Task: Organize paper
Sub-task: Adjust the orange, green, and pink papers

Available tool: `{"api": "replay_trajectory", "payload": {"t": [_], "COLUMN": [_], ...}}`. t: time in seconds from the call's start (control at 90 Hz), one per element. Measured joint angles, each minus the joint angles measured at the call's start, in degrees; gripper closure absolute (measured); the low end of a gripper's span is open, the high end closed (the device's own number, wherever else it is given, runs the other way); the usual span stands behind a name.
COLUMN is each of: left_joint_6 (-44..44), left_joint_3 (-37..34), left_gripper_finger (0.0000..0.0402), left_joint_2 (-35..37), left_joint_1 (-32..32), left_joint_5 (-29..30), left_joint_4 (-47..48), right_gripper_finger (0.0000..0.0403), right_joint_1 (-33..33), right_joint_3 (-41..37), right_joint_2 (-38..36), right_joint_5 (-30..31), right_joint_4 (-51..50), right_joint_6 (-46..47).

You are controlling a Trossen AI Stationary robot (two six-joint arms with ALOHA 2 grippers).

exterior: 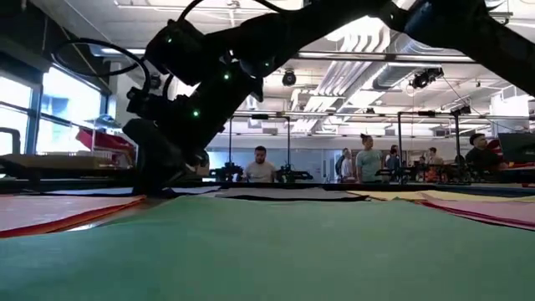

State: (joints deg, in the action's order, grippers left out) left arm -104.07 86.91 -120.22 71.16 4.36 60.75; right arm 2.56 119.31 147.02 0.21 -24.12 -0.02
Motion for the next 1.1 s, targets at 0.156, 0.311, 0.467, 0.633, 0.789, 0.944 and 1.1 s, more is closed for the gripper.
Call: {"api": "replay_trajectory", "payload": {"t": [0.156,0.311,0.467,0.633,0.789,0.944,1.1], "left_joint_6": [-1.45,-0.42,1.54,3.91,2.27,1.48,-1.96], "left_joint_3": [0.0,1.32,3.08,0.9,-0.22,-0.11,-0.15], "left_gripper_finger": [0.0402,0.0402,0.0402,0.0402,0.0402,0.0401,0.0401], "left_joint_2": [0.0,0.0,0.13,-1.6,-3.58,-3.31,-2.71], "left_joint_1": [0.65,0.58,0.48,0.9,0.91,0.87,1.39], "left_joint_5": [-1.22,-1.93,5.11,6.25,2.48,0.71,0.93], "left_joint_4": [2.3,3.08,-5.87,-16.93,-12.71,-11.23,-10.26], "right_gripper_finger": [0.0403,0.0403,0.0403,0.0403,0.0403,0.0403,0.0403], "right_joint_1": [0.75,0.92,0.83,0.84,0.84,0.84,0.84], "right_joint_3": [0.0,0.0,0.0,-0.02,-0.05,-0.07,-0.07], "right_joint_2": [-0.02,-0.02,-0.02,-0.02,-0.02,-0.02,-0.02], "right_joint_5": [0.21,0.99,0.74,0.76,0.68,0.27,0.22], "right_joint_4": [-1.07,-1.16,-1.21,-1.19,-1.22,-1.51,-1.48], "right_joint_6": [0.01,0.13,0.16,0.17,0.18,0.19,1.28]}}
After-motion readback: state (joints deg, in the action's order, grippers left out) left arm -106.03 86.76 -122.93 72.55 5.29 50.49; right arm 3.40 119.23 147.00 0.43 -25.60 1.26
